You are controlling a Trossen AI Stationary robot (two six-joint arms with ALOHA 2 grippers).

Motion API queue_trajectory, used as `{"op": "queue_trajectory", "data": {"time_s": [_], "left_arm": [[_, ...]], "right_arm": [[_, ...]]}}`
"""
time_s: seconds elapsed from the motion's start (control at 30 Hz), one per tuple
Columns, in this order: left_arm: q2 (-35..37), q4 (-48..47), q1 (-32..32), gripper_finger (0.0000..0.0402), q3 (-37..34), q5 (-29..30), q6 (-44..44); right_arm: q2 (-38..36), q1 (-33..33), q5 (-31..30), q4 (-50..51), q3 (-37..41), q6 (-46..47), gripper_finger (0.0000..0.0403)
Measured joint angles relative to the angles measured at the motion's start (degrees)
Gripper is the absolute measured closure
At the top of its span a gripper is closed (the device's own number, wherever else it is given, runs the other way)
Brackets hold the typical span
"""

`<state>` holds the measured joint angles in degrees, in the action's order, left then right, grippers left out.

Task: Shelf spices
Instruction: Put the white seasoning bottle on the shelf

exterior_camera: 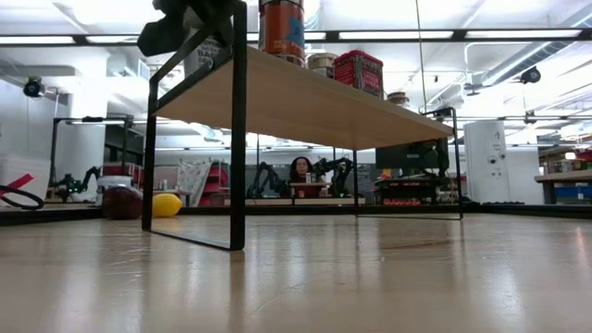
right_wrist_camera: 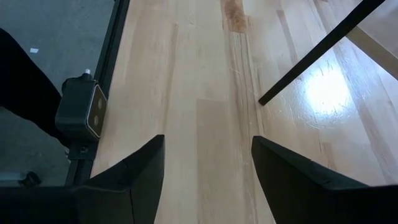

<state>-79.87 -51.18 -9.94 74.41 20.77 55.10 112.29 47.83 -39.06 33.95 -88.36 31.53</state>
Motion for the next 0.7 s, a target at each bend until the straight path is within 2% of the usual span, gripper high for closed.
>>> {"op": "queue_trajectory", "data": {"time_s": [0.53,0.7], "left_arm": [[-0.4,0.1,0.2,0.0207,0.0,-0.9,-1.2],[-0.4,0.9,0.2,0.0189,-0.1,-0.9,-3.9]], "right_arm": [[0.0,0.0,0.0,0.0,0.0,0.0,0.0197],[0.0,0.0,0.0,0.0,0.0,0.0,0.0187]]}}
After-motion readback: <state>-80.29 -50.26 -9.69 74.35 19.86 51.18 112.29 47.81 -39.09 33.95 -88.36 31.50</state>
